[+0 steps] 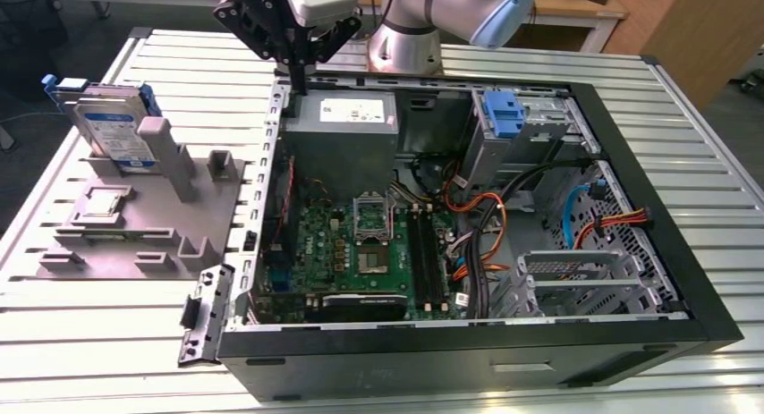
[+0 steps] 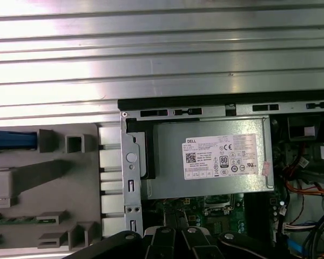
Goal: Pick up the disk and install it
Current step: 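Reach for the disk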
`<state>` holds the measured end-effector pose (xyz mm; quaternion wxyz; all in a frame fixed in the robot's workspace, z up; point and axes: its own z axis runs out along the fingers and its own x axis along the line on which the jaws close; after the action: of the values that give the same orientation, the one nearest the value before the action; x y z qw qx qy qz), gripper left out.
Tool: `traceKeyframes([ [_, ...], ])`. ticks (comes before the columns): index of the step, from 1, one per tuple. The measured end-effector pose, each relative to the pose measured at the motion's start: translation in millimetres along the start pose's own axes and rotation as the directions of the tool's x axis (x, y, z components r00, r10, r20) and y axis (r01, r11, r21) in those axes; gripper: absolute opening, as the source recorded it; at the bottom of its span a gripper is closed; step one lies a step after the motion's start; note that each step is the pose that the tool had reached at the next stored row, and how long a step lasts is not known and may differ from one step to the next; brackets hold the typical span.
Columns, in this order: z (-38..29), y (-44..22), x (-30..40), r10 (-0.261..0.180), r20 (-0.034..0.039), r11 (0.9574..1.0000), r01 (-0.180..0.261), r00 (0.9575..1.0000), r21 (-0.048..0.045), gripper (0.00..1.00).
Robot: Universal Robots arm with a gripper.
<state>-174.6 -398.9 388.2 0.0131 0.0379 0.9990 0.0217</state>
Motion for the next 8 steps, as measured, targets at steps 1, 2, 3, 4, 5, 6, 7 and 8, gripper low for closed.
traceKeyframes([
  [1, 0.0, 0.0, 0.3, 0.000, 0.0000, 1.0000, 0.000, 1.0000, 0.0000, 0.10],
  [2, 0.0, 0.0, 0.5, 0.000, 0.0000, 1.0000, 0.000, 1.0000, 0.0000, 0.10],
  [3, 0.0, -0.1, 0.8, 0.000, 0.0000, 1.0000, 0.000, 1.0000, 0.0000, 0.10],
  [4, 0.0, -0.1, 1.0, 0.000, 0.0000, 1.0000, 0.000, 1.0000, 0.0000, 0.10],
  [5, 0.0, -0.1, 1.3, 0.000, 0.0000, 1.0000, 0.000, 1.0000, 0.0000, 0.10],
  [6, 0.1, -0.1, 1.5, 0.000, 0.0000, 1.0000, 0.000, 1.0000, 0.0000, 0.10],
  [7, 0.1, -0.1, 1.7, 0.000, 0.0000, 1.0000, 0.000, 1.0000, -0.0001, 0.10],
  [8, 0.1, -0.2, 2.0, 0.000, 0.0000, 1.0000, 0.000, 1.0000, 0.0000, 0.10],
])
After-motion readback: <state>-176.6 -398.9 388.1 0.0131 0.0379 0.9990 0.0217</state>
